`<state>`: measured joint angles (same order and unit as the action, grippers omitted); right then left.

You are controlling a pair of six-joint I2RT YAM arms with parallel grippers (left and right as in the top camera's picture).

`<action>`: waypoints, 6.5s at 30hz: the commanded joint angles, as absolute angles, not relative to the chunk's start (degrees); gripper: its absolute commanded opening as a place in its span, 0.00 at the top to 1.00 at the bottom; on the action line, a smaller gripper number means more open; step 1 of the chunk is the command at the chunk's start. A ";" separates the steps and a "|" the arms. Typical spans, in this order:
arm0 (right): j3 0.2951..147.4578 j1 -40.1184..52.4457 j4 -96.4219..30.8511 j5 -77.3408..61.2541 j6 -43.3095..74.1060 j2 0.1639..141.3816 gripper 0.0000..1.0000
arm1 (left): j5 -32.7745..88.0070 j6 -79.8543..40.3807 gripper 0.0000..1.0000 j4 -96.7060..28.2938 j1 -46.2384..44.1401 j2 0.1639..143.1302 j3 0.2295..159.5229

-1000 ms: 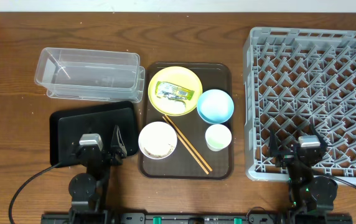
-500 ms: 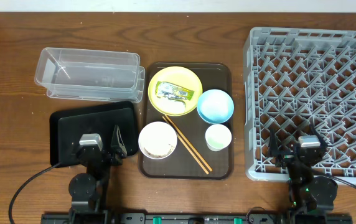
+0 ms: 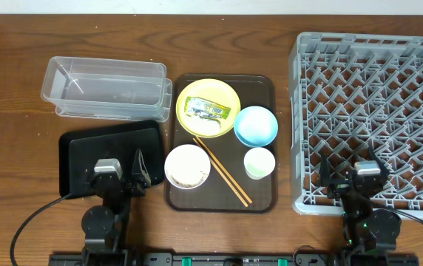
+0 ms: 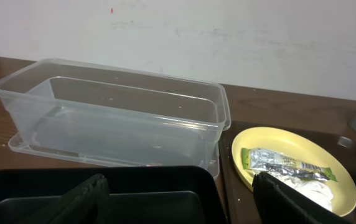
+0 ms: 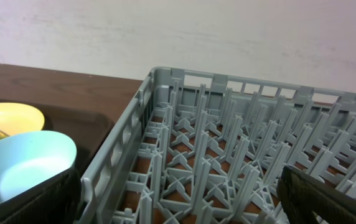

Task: Sort waste into correct bins and load items into the dishwasher rack

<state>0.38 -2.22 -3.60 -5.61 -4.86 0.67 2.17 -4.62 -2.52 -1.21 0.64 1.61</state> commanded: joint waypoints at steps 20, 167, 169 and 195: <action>0.34 -1.43 -3.79 -6.07 -5.43 0.27 0.01 | -2.81 -1.58 0.23 -3.70 -0.93 0.23 0.23; 50.15 -1.43 -47.35 -8.45 4.47 46.41 0.01 | 5.72 -35.42 0.94 -13.43 -21.34 85.60 58.15; 50.15 -1.43 -47.33 -8.45 4.47 46.41 0.01 | 3.03 -35.40 0.94 -13.39 -19.33 82.50 58.15; 50.15 -1.43 -47.66 -8.47 4.47 46.41 0.01 | 8.58 -40.03 0.51 -8.05 -14.13 88.40 59.81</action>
<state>49.56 -2.22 -47.53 -8.14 3.90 46.61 5.50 -36.16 -7.20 -10.72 87.96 58.39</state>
